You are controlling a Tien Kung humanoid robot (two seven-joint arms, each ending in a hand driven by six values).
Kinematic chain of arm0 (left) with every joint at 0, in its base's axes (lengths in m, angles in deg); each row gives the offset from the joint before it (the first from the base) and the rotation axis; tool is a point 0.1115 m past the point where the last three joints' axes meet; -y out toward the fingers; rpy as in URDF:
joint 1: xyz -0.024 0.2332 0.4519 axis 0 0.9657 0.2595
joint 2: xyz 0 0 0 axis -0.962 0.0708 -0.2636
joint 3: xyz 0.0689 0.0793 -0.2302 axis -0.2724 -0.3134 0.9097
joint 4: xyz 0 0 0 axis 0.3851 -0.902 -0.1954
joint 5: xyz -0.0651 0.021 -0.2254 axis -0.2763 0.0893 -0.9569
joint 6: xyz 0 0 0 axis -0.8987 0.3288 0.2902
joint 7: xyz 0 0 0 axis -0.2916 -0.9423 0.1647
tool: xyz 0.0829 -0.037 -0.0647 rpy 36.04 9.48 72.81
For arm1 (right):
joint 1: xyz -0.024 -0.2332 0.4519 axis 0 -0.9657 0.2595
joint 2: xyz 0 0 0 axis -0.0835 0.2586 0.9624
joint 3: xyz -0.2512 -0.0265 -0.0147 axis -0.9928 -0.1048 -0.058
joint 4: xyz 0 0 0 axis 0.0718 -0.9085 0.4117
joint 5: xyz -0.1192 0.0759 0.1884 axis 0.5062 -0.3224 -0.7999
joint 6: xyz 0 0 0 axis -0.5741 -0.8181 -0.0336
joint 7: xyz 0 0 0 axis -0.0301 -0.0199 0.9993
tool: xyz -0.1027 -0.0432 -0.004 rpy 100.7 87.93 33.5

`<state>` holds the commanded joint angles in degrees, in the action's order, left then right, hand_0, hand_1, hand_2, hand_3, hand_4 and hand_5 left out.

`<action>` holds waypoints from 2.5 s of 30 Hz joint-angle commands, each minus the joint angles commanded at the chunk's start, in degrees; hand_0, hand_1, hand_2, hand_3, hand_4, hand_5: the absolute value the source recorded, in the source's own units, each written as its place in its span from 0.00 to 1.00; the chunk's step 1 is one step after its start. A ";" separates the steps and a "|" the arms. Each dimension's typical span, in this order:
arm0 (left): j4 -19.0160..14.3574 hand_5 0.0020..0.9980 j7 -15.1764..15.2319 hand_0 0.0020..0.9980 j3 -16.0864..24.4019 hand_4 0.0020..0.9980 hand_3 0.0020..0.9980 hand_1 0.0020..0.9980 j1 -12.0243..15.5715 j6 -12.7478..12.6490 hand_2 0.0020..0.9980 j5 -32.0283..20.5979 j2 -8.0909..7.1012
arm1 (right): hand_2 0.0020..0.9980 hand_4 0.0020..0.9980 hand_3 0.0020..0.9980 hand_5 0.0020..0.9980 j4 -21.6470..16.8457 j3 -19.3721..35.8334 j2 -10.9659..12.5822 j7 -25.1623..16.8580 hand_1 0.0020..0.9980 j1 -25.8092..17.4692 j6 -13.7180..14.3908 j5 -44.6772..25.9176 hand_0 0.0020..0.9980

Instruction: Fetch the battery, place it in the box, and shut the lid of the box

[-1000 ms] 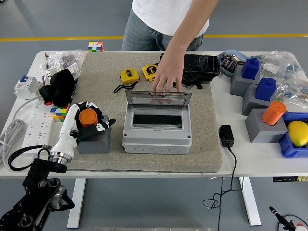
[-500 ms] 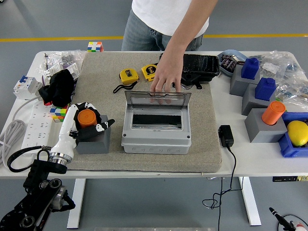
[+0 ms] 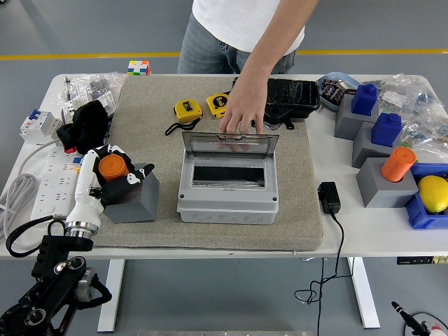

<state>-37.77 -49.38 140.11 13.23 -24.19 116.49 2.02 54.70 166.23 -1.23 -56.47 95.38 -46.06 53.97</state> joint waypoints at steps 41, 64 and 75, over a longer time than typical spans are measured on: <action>-10.26 0.15 -2.76 0.01 -4.61 0.86 0.00 0.00 -2.50 -6.98 0.01 12.55 -4.26 | 0.84 1.00 0.82 1.00 0.00 -0.12 0.31 0.08 0.92 0.36 -0.05 0.13 0.95; -12.05 0.19 -10.24 0.02 -28.76 0.83 0.00 0.00 -17.47 -10.28 0.01 34.75 -13.55 | 0.84 1.00 0.82 1.00 0.00 0.55 0.70 0.32 0.92 0.83 -0.06 0.80 0.95; -7.50 0.21 -11.09 0.02 -33.03 0.82 0.00 0.00 -19.07 -10.27 0.00 34.63 -11.53 | 0.84 1.00 0.82 1.00 0.00 -0.34 0.91 0.44 0.92 0.87 -0.07 0.83 0.95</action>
<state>-45.27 -60.47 107.08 -5.84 -34.46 151.12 -9.51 54.70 165.88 -0.33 -56.03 96.25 -46.13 54.79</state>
